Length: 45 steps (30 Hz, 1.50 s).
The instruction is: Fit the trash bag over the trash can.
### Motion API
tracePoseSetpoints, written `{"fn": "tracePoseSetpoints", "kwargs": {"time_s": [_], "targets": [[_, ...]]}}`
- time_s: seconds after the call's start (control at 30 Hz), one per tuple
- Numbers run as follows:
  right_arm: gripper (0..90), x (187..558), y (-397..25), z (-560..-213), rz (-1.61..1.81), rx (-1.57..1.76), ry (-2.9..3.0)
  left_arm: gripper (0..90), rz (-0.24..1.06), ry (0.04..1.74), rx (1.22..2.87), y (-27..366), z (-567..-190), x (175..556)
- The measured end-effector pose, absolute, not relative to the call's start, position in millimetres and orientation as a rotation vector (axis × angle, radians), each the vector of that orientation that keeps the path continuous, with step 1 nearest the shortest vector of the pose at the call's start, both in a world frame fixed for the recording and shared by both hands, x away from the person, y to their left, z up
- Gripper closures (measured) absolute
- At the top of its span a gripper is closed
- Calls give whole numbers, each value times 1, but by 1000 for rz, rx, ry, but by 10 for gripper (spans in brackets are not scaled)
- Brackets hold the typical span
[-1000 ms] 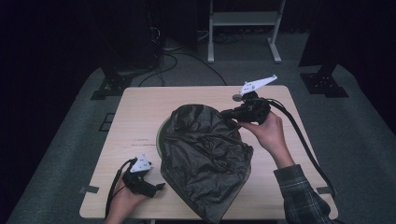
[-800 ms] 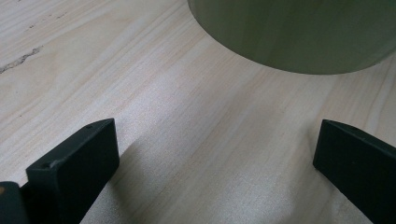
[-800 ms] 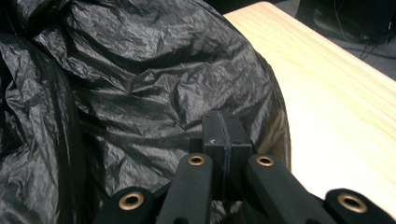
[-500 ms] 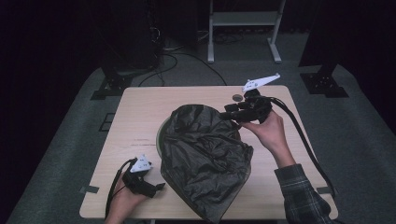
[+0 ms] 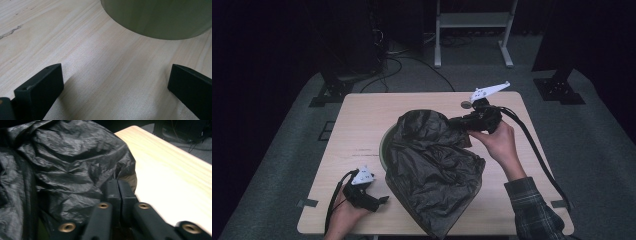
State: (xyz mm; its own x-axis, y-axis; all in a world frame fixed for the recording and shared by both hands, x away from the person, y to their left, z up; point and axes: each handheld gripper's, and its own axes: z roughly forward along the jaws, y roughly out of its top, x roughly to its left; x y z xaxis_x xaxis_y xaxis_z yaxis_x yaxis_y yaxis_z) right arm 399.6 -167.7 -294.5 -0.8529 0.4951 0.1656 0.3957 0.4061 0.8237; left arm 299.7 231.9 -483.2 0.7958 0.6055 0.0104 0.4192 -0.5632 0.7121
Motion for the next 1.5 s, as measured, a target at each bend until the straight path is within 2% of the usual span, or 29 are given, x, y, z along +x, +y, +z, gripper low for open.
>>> {"fn": "tracePoseSetpoints", "kwargs": {"time_s": [0.13,0.4,0.77,0.8,0.9,0.93,1.07,1.1,1.2,1.5], "targets": [[896,397,-163,-292,1445,784,2572,0,330,754,2251,232,-483,300],[896,383,-117,-291,1281,591,2707,0,329,753,2250,232,-483,300],[891,371,-78,-298,1138,452,2841,0,327,751,2254,232,-483,300],[841,367,-70,-301,1096,421,2878,0,325,750,2253,232,-483,300],[803,366,-68,-301,1094,414,2885,0,324,750,2253,232,-483,300],[717,367,-73,-297,1156,424,2887,0,325,750,2253,232,-483,300],[613,368,-88,-281,1234,446,2803,0,325,750,2253,232,-483,300],[613,368,-88,-281,1234,446,2803,0,325,750,2253,232,-483,300],[522,378,-105,-266,1284,515,2682,0,326,750,2253,232,-483,300],[507,424,-126,-276,1337,703,2608,0,327,751,2254,232,-483,300]]}}
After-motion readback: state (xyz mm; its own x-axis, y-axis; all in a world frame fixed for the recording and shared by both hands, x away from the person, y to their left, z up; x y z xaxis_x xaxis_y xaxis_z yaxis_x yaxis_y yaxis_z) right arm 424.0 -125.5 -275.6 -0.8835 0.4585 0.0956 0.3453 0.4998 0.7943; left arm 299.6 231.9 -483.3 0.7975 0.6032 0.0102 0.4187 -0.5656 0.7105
